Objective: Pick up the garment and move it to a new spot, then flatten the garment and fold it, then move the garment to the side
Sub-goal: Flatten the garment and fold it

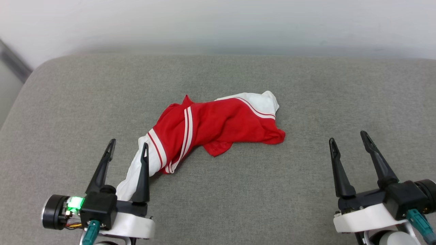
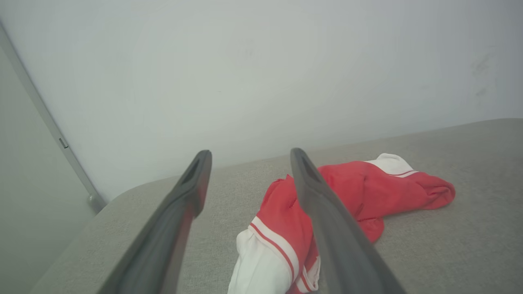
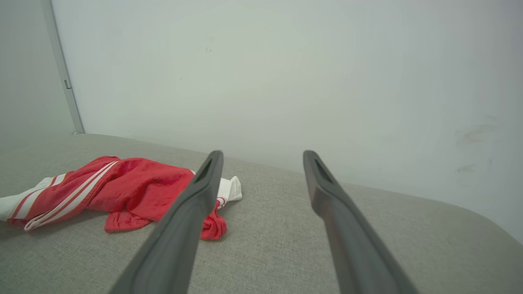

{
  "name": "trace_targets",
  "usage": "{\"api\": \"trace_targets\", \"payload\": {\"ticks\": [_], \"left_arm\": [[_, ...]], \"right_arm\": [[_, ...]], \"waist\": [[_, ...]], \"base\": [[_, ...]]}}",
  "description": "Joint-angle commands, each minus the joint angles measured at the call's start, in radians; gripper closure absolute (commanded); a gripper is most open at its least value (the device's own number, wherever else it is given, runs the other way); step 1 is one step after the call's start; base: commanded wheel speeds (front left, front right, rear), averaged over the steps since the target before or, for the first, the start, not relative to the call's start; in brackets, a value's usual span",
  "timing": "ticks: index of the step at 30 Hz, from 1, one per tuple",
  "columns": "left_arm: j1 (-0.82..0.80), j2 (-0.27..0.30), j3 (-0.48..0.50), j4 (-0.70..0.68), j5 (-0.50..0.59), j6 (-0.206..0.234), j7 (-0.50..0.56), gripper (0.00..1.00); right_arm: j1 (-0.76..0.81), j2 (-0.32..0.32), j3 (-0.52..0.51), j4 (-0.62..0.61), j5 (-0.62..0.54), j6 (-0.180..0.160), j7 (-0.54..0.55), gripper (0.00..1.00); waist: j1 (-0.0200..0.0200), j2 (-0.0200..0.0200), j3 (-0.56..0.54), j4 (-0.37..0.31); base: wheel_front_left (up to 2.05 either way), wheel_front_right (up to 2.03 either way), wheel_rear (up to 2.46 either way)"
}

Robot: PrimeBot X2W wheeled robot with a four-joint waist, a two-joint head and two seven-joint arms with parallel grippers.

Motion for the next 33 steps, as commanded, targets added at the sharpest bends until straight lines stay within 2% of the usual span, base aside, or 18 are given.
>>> {"api": "trace_targets", "payload": {"ticks": [1, 4, 6, 8, 11, 15, 18, 20, 23, 26, 33], "left_arm": [[0.014, -0.016, 0.009, -0.012, 0.016, -0.013, -0.002, 0.00], [0.021, -0.047, 0.020, -0.015, 0.040, -0.045, -0.002, 0.00], [0.009, -0.069, 0.027, -0.012, 0.050, -0.065, -0.002, 0.00], [-0.010, -0.091, 0.035, -0.011, 0.063, -0.083, -0.002, 0.00], [-0.023, -0.122, 0.047, -0.010, 0.078, -0.107, -0.002, 0.00], [-0.048, -0.163, 0.057, 0.003, 0.089, -0.140, -0.003, 0.00], [-0.069, -0.195, 0.061, 0.011, 0.099, -0.162, -0.003, 0.00], [-0.083, -0.218, 0.059, 0.013, 0.104, -0.179, -0.003, 0.00], [-0.101, -0.249, 0.051, 0.025, 0.113, -0.205, -0.002, 0.00], [-0.113, -0.274, 0.050, 0.029, 0.116, -0.222, -0.003, 0.00], [-0.111, -0.309, 0.028, 0.029, 0.126, -0.253, -0.003, 0.00]], "right_arm": [[-0.019, 0.001, -0.003, -0.004, -0.002, -0.001, -0.002, 0.00], [-0.062, -0.013, 0.022, 0.039, 0.003, -0.001, 0.014, 0.00], [-0.118, -0.058, 0.050, 0.060, 0.022, -0.001, 0.088, 0.00], [-0.190, -0.110, 0.086, 0.081, 0.068, -0.001, 0.216, 0.00], [-0.325, -0.230, 0.176, 0.116, 0.141, -0.001, 0.460, 0.00], [-0.517, -0.344, 0.275, 0.169, 0.318, -0.001, 0.791, 0.00], [-0.646, -0.392, 0.326, 0.231, 0.424, -0.001, 1.000, 0.00], [-0.732, -0.418, 0.351, 0.274, 0.455, -0.001, 1.094, 0.00], [-0.812, -0.440, 0.384, 0.356, 0.474, -0.001, 1.185, 0.00], [-0.877, -0.471, 0.418, 0.433, 0.454, -0.001, 1.232, 0.00], [-0.945, -0.525, 0.493, 0.578, 0.436, -0.001, 1.233, 0.00]], "waist": [[0.0000, 0.0000, 0.014, 0.012], [0.0000, 0.0000, 0.040, 0.033], [0.0000, 0.0000, 0.063, 0.052], [0.0000, 0.0000, 0.086, 0.072], [0.0000, 0.0000, 0.121, 0.100], [0.0000, 0.0000, 0.168, 0.149], [0.0000, 0.0000, 0.202, 0.191], [0.0000, 0.0000, 0.226, 0.226], [0.0000, 0.0000, 0.249, 0.284], [0.0000, 0.0000, 0.266, 0.331], [0.0000, 0.0000, 0.294, 0.399]], "base": [[0.00, 0.00, 0.00], [0.00, 0.00, 0.00], [0.00, 0.00, 0.00], [0.00, 0.00, 0.00], [0.00, 0.00, 0.00], [0.00, 0.00, 0.00], [0.00, 0.00, 0.00], [0.00, 0.00, 0.00], [0.00, 0.00, 0.00], [0.00, 0.00, 0.00], [0.00, 0.00, 0.00]]}}
